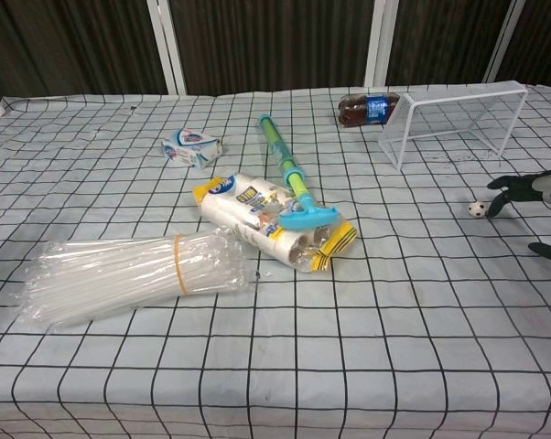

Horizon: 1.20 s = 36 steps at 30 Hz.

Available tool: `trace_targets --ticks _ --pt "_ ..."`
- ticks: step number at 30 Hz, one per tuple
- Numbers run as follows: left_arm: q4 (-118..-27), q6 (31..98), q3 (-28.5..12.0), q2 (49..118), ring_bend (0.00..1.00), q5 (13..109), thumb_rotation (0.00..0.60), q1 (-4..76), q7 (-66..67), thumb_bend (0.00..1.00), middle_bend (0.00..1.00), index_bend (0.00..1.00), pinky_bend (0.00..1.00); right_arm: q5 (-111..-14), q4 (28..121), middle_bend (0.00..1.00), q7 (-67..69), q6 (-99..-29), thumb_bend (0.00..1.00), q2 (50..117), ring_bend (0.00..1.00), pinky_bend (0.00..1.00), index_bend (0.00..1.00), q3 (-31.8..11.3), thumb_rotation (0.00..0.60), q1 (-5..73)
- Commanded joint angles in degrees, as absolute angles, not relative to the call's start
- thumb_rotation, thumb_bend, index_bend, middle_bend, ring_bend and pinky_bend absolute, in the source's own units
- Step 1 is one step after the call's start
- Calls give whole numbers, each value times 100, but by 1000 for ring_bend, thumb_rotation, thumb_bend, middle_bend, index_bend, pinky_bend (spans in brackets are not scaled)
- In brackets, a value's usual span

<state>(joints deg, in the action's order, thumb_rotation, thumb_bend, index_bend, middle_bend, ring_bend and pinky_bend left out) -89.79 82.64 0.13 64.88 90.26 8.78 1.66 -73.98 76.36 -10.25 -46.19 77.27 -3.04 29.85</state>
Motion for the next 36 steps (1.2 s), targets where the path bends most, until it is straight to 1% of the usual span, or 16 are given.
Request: trace_targets --ticks 1,17,18,19,20,22,25,29,32,36 --pt "-8977 8262 13 6490 0 9033 600 881 165 413 0 0 38 -7389 7638 0 -1025 -4635 575 7731 0 0 342 -297 600 2989" --pt "-8973 8201 -3 6467 0 9046 600 938 103 414 0 0 38 -7138 7554 0 -1186 -4512 575 7854 0 0 333 -273 600 3121" --pt "-8972 8196 -4 6466 0 9044 600 943 98 413 0 0 38 -7080 7539 0 -1222 -4481 575 7871 0 0 308 -279 600 3135" --pt "-8972 8190 -4 6464 0 9042 600 946 93 413 0 0 38 -6996 7523 0 -1272 -4452 575 7890 0 0 226 -293 600 3147" --pt "-8971 8186 -6 6463 0 9042 600 950 89 414 0 0 38 -6823 7482 0 -1382 -4425 575 7933 0 0 124 -331 600 3165" --pt "-8976 8187 -2 6458 0 9054 600 953 85 414 0 0 38 -6561 7436 0 -1568 -4456 574 8014 0 0 7 -411 600 3190" --pt "-8990 8242 20 6438 0 9121 600 938 50 414 0 0 38 -6360 7390 0 -1730 -4800 575 8145 0 0 0 -550 600 3143" --pt "-8983 8364 34 6420 0 9187 600 892 2 415 0 0 38 -6730 7368 0 -1527 -5515 574 8204 0 0 0 -603 600 2952" --pt "-8973 8403 45 6415 0 9215 600 873 -16 414 0 0 38 -7020 7354 0 -1228 -5781 574 8140 0 0 0 -561 600 2839" --pt "-8972 8429 60 6421 0 9248 600 861 -2 414 0 0 38 -7218 7355 0 -1021 -5940 575 8056 0 0 0 -520 600 2754"
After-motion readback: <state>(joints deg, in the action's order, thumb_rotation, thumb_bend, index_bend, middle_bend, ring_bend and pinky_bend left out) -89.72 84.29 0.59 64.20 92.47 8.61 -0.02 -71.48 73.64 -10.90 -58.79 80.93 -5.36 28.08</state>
